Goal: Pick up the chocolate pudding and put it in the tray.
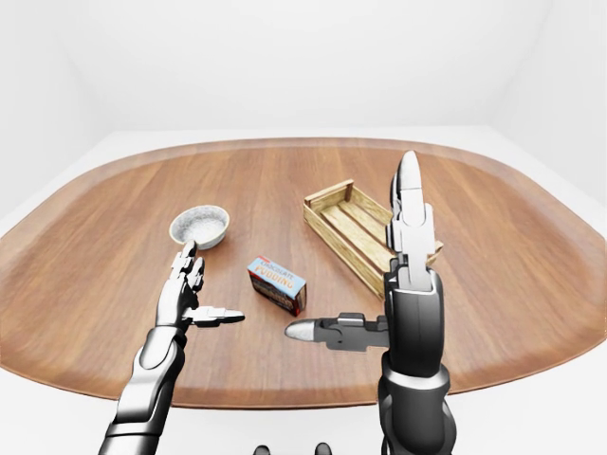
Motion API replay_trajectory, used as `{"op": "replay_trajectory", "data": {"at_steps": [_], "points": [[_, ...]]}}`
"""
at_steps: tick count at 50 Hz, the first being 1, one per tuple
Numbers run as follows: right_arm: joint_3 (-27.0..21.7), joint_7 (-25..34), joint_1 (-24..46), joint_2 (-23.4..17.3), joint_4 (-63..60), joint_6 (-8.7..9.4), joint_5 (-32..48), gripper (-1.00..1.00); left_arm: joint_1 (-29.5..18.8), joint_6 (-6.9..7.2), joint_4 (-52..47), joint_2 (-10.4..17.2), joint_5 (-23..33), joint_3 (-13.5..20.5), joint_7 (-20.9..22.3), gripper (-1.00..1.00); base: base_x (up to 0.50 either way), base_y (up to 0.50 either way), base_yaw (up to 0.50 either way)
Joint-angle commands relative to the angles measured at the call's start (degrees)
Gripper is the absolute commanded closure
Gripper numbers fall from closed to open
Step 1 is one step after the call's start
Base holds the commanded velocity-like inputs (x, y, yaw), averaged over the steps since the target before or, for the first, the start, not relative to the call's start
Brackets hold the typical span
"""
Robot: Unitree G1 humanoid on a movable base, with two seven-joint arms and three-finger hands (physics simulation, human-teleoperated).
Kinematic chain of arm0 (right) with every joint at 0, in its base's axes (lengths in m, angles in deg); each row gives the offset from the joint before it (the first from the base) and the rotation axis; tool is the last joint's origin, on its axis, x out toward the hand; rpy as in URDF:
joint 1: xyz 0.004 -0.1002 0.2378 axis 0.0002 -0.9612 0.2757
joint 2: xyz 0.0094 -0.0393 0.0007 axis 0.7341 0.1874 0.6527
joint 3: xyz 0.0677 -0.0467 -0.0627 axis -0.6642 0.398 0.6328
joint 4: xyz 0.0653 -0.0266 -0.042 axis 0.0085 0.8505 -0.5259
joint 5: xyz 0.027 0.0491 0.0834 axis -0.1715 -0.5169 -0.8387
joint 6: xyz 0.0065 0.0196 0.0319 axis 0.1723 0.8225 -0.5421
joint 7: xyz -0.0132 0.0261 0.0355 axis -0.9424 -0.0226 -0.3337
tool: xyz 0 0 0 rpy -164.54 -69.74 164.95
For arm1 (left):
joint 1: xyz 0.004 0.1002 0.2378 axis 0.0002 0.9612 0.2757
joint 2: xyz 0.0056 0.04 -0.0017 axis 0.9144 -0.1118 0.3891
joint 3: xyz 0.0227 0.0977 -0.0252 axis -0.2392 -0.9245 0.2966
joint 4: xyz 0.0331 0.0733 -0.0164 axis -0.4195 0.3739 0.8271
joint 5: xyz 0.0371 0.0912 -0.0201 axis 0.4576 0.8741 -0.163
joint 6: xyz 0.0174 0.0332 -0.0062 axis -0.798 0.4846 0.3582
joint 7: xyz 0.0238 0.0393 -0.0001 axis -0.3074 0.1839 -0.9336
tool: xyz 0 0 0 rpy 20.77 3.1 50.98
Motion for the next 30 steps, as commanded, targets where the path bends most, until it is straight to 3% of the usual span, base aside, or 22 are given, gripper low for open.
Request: {"op": "replay_trajectory", "data": {"at_steps": [1,9,14,16,18,30], "points": [[0.14,0.02,-0.07,-0.06,0.26,0.00,-0.01,-1.00,-0.10,-0.05,0.19,0.01,-0.03,0.04,-0.04,-1.00,0.32,0.00,0.00],[0.15,0.04,-0.15,-0.07,0.40,0.00,-0.04,-1.00,-0.15,-0.79,1.07,0.02,-0.07,0.05,0.05,-1.00,0.32,0.00,0.00],[0.31,0.00,-0.46,-0.09,0.40,0.00,0.07,-1.00,-0.12,-0.46,0.69,0.04,-0.07,0.03,0.03,-1.00,0.32,0.00,0.00],[0.25,0.07,-0.39,-0.11,0.23,0.00,0.01,-1.00,-0.08,-1.08,1.30,0.01,-0.02,0.00,0.05,-1.00,0.32,0.00,0.00],[0.19,0.04,-0.43,-0.13,0.40,0.00,-0.07,-1.00,-0.05,-0.28,0.48,0.02,-0.04,-0.03,0.02,-1.00,0.32,0.00,0.00],[-0.02,0.12,-0.03,-0.06,0.73,0.00,-0.24,-1.00,-0.23,-0.33,0.73,0.00,-0.02,0.00,-0.06,-1.00,0.32,0.00,0.00]]}}
